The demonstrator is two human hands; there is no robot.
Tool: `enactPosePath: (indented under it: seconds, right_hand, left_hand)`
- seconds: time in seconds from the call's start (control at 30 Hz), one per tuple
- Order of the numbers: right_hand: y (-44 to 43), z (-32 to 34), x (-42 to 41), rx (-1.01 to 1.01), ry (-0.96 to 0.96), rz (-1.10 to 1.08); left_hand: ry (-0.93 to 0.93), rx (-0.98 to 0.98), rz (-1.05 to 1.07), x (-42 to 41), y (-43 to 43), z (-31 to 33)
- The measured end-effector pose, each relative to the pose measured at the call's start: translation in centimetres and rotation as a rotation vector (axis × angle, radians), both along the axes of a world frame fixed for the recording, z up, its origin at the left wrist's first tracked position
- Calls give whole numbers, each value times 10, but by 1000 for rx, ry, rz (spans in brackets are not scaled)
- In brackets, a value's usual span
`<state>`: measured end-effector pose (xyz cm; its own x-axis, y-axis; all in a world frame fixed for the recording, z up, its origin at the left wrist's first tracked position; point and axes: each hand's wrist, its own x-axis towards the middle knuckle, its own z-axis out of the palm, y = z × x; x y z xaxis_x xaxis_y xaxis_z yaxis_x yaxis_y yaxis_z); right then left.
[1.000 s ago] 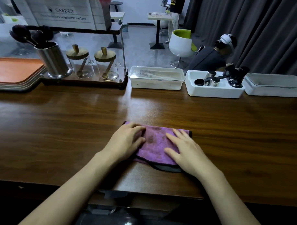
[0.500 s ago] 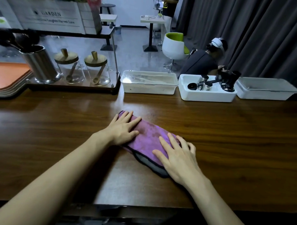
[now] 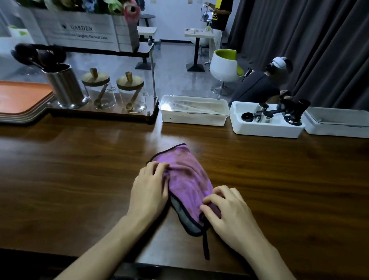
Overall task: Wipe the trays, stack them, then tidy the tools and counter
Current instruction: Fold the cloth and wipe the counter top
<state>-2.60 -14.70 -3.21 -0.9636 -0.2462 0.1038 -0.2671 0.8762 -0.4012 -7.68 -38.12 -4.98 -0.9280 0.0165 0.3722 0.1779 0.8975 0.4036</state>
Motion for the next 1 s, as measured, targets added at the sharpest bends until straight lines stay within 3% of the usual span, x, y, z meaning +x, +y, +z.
enactPosePath:
  seconds: [0.1,0.2,0.53,0.73,1.0]
  right_hand:
    - [4,-2,-9,-66,-17,50]
    - [5,-6,-12,-81,-37,66]
    - [28,-8,12,-164,47,54]
    - [33,-8,18,-88,-90,72]
    - [19,-20,24,-31,4,79]
  left_hand:
    - [-48,69,117,1,-12,2]
    - [-111,23,78,-1,-15,-1]
    - [-197,190,36,-10,-8,5]
    - [-316,87,97,-10,-3,5]
    - [-410,128,-43,-45,-16,10]
